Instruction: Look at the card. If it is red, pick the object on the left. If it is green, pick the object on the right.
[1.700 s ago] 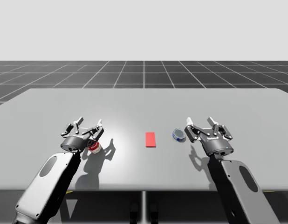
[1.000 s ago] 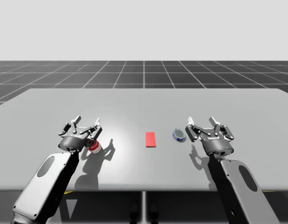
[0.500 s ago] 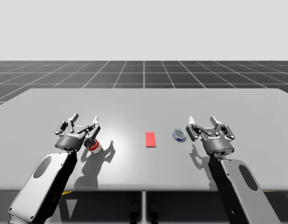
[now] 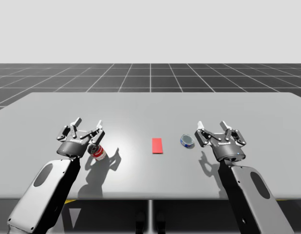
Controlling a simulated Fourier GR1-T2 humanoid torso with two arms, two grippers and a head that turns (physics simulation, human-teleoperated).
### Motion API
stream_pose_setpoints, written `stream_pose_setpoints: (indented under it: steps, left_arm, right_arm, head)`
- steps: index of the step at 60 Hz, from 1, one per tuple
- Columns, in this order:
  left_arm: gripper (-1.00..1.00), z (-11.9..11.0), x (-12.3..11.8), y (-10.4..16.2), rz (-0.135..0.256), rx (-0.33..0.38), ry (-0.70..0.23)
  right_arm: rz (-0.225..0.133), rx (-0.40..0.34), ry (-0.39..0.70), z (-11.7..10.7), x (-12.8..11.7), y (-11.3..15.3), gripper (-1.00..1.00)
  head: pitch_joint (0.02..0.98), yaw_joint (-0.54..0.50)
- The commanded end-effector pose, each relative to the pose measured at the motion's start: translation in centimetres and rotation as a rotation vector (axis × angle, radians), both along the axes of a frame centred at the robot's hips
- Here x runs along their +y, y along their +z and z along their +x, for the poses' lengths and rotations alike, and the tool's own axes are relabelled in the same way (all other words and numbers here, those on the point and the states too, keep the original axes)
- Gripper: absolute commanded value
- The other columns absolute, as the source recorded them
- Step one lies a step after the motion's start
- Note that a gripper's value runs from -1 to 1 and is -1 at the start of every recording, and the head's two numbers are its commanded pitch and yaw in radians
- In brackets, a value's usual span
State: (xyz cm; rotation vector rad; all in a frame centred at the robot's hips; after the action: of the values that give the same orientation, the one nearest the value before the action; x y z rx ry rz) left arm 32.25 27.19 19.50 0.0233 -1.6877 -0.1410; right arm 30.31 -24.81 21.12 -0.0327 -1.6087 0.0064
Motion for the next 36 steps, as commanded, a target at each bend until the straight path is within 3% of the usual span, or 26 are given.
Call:
stream_pose_setpoints:
  steps: [1, 13, 36]
  left_arm:
    - [-1.0, -0.04, -0.01, 0.07, -0.002, -0.001, 0.0]
    - [-1.0, -0.08, 0.0, 0.04, -0.002, 0.001, 0.003]
    - [-1.0, -0.07, -0.15, -0.07, -0.006, 0.009, 0.006]
  right_arm:
    - [0.0, -0.001, -0.001, 0.01, -0.05, 0.03, -1.0]
    - [-0.001, 0.001, 0.003, -0.02, 0.01, 0.02, -1.0]
    - [0.002, 0.006, 0.01, -0.11, 0.28, -0.1, -1.0]
  head:
    - [0.849, -0.04]
    - [0.838, 0.03]
    - [0.837, 0.34]
